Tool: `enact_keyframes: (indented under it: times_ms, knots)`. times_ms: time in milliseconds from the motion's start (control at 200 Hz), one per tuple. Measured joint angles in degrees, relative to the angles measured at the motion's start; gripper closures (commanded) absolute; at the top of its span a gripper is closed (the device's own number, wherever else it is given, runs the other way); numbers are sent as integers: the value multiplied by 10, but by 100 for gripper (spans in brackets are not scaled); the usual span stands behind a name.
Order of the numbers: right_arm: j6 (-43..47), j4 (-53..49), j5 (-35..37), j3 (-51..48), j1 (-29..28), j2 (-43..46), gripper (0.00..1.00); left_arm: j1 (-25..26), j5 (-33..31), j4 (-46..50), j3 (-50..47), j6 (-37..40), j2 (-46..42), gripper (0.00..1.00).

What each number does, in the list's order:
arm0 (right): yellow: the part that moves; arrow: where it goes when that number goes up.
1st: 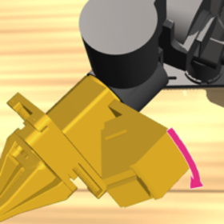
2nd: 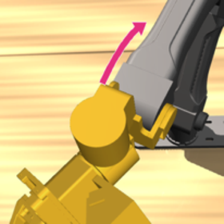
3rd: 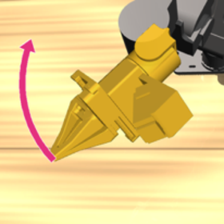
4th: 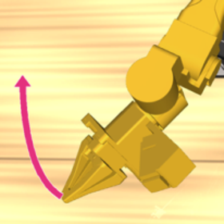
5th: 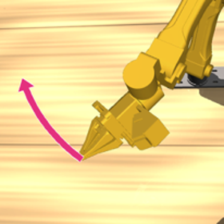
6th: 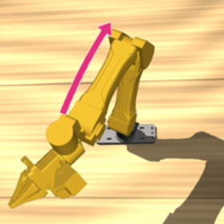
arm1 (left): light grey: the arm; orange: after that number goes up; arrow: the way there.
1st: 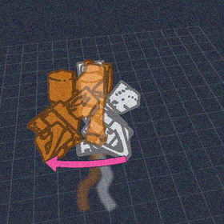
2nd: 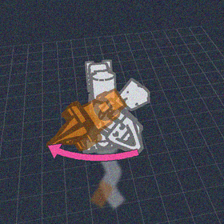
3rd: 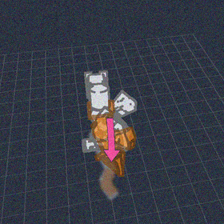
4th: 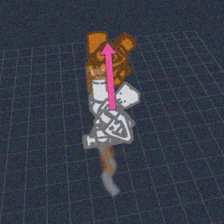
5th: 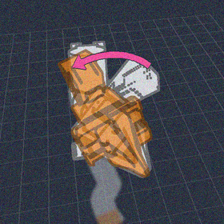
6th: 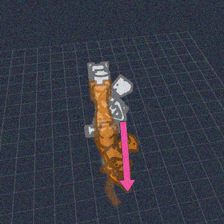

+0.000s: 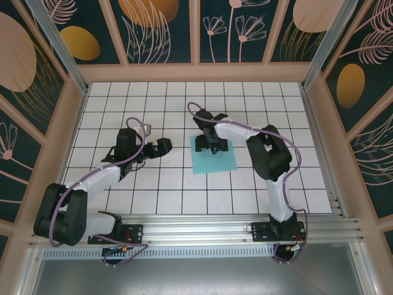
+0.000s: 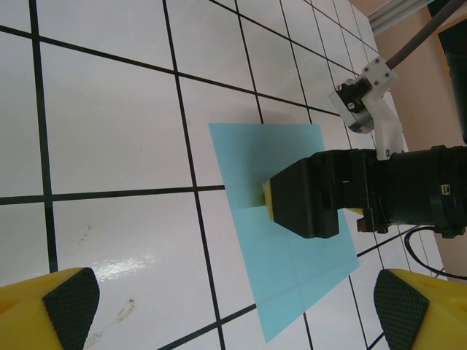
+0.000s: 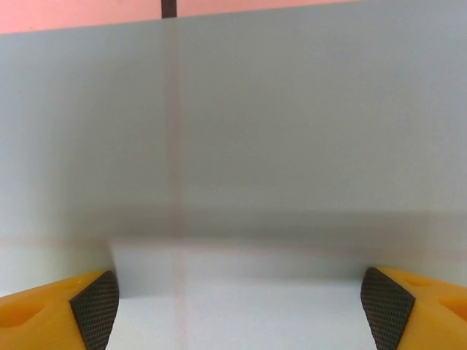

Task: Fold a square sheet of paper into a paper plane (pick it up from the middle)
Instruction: Fold the square sheet of paper in half at the center of the table.

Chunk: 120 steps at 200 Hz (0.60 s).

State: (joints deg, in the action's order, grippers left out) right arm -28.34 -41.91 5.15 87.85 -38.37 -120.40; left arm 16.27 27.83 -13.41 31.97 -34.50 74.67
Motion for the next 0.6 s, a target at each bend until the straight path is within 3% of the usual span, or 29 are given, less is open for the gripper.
enact_keyframes:
  times_ms: [235,601]
  knots:
    - [14,-26,10,28,0,-3,7,0,0,0,0,0,0,1]
    - [25,-1,-11,-9,1,-1,10,0,0,0,0,0,0,1]
